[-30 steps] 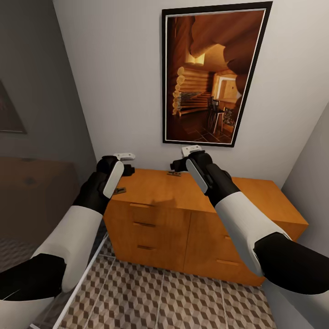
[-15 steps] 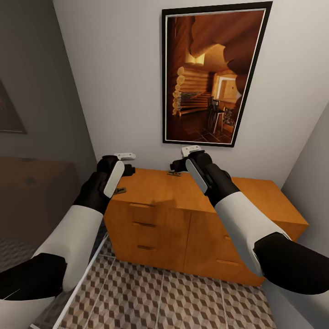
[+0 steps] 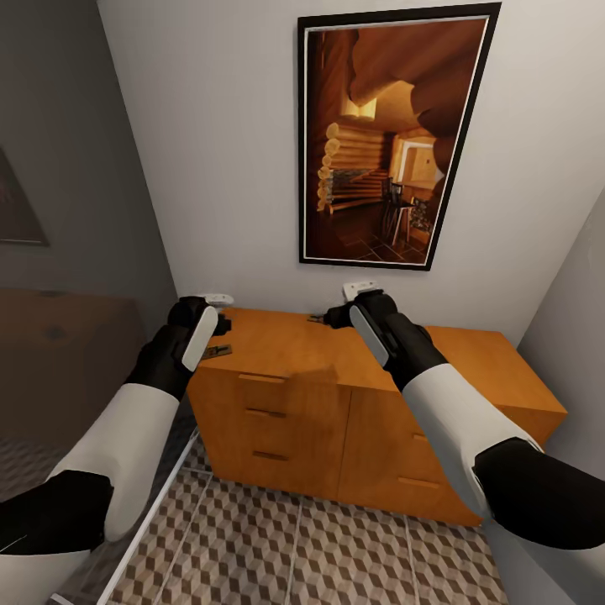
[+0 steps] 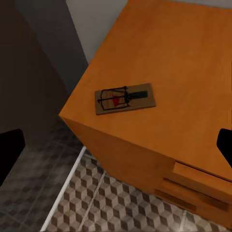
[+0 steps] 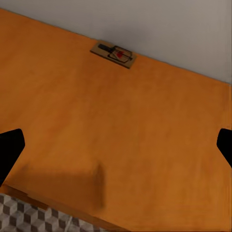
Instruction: Take the four mousetraps from the cabinet in the bathroom and place them on the bathroom floor. Make sure all four end up on the same floor surface, and ensure that at least two of them are either under or directly next to the same bathroom sink.
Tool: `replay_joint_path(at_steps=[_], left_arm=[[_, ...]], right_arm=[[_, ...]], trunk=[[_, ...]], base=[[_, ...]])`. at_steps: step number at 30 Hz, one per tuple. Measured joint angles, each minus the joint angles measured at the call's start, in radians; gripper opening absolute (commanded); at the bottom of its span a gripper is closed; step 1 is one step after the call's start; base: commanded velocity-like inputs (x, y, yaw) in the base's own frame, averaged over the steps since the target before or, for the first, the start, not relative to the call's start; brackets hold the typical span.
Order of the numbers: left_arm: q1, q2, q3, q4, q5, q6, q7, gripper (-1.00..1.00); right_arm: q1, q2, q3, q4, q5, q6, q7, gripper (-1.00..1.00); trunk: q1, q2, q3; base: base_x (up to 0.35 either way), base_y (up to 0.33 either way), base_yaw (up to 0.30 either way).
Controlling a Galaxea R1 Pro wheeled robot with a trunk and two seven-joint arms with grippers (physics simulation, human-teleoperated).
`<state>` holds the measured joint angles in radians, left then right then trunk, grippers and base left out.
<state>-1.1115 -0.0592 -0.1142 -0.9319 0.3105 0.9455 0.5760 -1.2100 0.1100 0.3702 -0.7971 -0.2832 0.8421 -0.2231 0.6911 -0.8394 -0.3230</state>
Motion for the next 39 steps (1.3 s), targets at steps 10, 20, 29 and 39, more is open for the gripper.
replay_joint_path(at_steps=[10,20,29,39], left_arm=[[0.001,0.011,0.004,0.002,-0.006,0.002,0.001,1.00],[0.002,0.014,0.004,-0.002,-0.006,0.002,0.001,1.00],[0.002,0.008,0.003,-0.016,0.015,0.003,-0.006,1.00],[0.008,-0.001,-0.003,-0.071,0.075,0.002,-0.056,1.00]], right_arm=[[0.018,-0.056,-0.001,-0.039,0.001,0.007,-0.001,1.00],[0.024,-0.113,-0.006,-0.070,-0.001,0.008,-0.001,1.00],[0.026,-0.163,-0.011,-0.071,-0.004,0.003,0.001,1.00],[0.027,-0.219,-0.012,-0.067,-0.007,-0.001,0.003,1.00]], trunk=[[0.000,0.000,0.000],[0.000,0.000,0.000],[0.000,0.000,0.000],[0.000,0.000,0.000]], base=[[0.000,0.000,0.000],[0.000,0.000,0.000],[0.000,0.000,0.000],[0.000,0.000,0.000]])
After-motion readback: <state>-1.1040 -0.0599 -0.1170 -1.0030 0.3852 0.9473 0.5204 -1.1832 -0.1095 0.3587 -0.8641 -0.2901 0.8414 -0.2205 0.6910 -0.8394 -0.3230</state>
